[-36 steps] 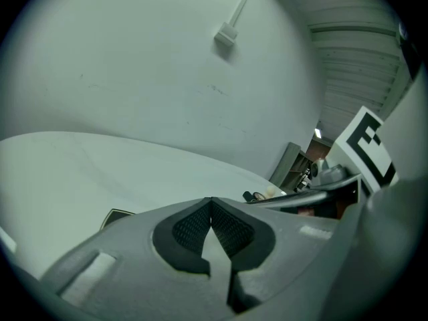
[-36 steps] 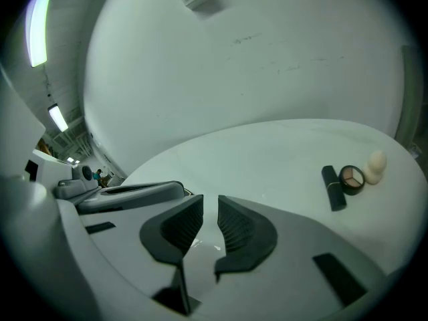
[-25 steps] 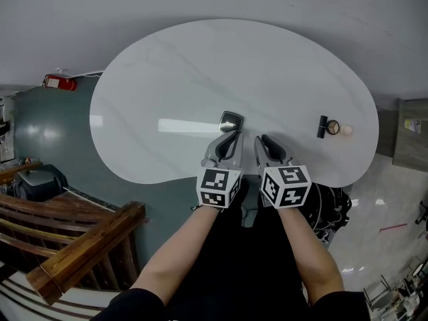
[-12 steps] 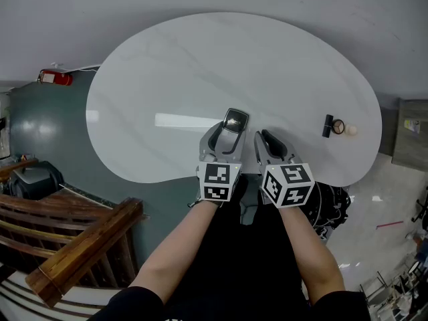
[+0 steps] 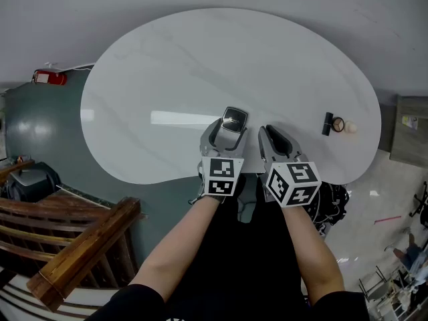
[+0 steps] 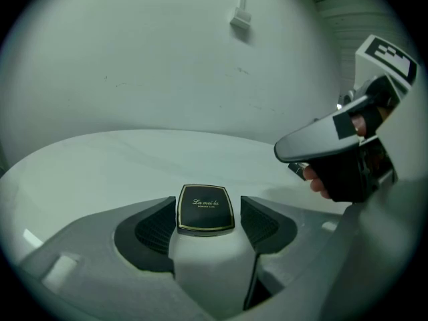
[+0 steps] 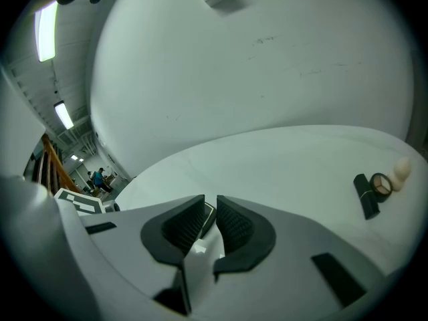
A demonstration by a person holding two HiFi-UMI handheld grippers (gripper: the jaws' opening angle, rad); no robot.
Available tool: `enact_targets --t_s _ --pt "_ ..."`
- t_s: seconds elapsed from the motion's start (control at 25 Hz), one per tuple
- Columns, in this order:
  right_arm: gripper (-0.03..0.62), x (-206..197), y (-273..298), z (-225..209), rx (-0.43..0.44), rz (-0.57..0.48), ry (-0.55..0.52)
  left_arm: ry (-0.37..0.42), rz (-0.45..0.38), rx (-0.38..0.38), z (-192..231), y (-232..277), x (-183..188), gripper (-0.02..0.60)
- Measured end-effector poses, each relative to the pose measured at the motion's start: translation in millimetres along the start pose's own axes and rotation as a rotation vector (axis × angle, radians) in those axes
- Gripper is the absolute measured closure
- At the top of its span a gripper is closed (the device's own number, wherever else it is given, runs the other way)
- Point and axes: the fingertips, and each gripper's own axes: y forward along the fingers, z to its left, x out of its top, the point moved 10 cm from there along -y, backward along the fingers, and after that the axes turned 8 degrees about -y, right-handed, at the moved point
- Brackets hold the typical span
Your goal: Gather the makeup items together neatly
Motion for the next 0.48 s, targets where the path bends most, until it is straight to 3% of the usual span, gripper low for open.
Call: enact_targets --t_s 0.48 --pt "0.531 -3 -12 -3 -0.045 -0.022 0.029 0.005 0.071 0.090 -1 14 -10 0.287"
